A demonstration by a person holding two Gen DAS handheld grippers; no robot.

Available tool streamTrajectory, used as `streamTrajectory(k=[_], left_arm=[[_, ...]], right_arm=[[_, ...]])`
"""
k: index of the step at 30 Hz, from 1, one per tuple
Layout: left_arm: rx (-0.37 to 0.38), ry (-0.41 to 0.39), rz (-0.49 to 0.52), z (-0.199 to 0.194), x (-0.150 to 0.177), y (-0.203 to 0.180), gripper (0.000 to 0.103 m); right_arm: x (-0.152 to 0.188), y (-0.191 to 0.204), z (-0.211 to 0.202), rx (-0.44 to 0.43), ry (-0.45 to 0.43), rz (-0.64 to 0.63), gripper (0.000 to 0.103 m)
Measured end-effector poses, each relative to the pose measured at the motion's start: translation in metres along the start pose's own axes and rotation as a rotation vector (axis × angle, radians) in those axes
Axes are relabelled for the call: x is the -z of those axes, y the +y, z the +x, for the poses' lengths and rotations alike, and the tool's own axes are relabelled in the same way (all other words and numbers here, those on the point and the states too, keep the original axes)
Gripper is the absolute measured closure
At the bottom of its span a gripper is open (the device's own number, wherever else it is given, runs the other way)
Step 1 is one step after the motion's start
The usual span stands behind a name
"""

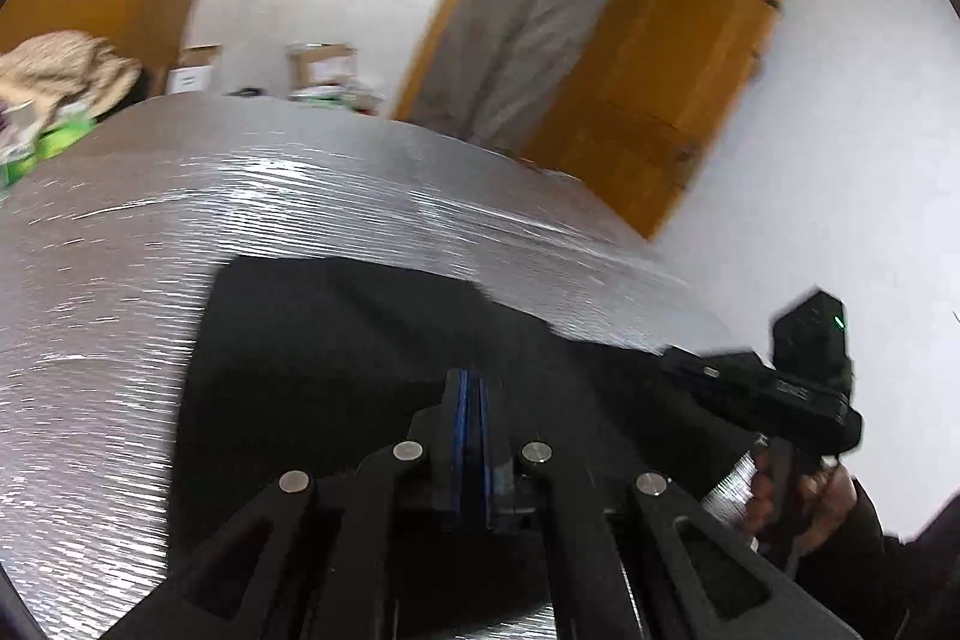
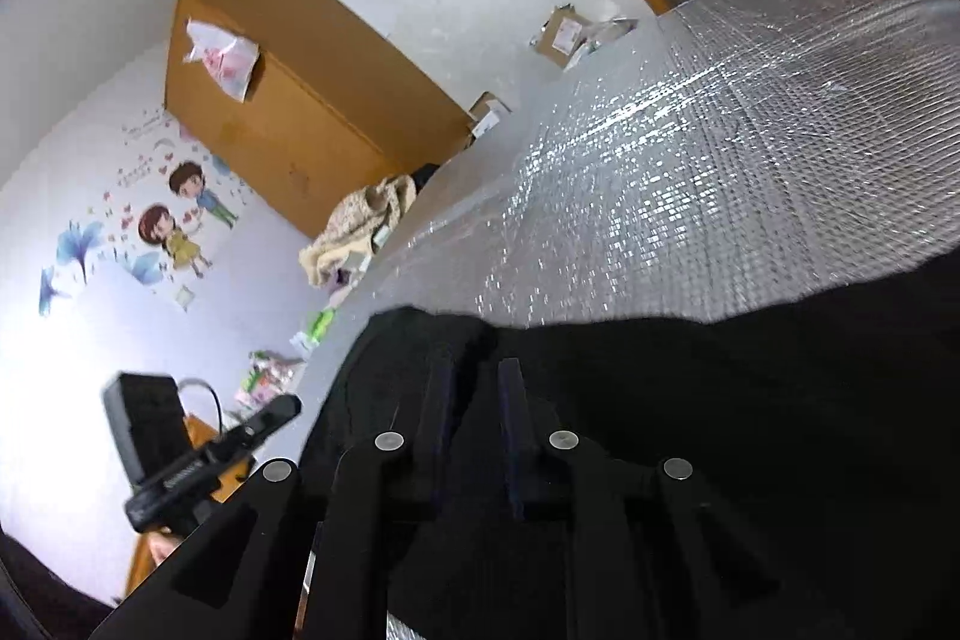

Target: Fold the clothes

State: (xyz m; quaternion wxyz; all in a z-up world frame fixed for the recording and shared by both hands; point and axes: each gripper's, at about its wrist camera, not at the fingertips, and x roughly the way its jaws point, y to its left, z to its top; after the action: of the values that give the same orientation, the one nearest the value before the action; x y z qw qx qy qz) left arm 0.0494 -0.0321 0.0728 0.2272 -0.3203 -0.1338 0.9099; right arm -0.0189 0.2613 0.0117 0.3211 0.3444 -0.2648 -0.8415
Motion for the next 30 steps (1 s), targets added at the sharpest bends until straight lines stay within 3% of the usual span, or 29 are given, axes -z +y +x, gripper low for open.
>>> streamTrajectory(k=[4,7,17,22,23,30], left_arm=[[0.046,0.054,0.087,0.019,0.016,-0.028,0.1],[0.008,0.121,0.11,0.039,0.029,-0.032,0.1],[-0.027,0.078,0.164,0.038,0.024,-0.047,0.1],[-0.106,0.089,0.158,0.047,0.026,-0.042,0.1],[-0.117,0.079,0.15,0.045,0.026,-0.04,0.1],[-0.158,0.057,0.121,0.045,0.027,-0.03,0.1]], right_arm=[[0.015,0.006,-0.014,0.032,0.015,-0.067,0.086],[0.026,-0.007,-0.023,0.073,0.025,-0.053,0.086],[0.033,-0.042,-0.069,0.179,-0.037,0.015,0.089],[0.027,-0.069,-0.107,0.295,-0.134,0.107,0.087],[0.025,-0.074,-0.117,0.339,-0.157,0.119,0.082],[0.032,-0.114,-0.211,0.619,-0.395,0.31,0.075]])
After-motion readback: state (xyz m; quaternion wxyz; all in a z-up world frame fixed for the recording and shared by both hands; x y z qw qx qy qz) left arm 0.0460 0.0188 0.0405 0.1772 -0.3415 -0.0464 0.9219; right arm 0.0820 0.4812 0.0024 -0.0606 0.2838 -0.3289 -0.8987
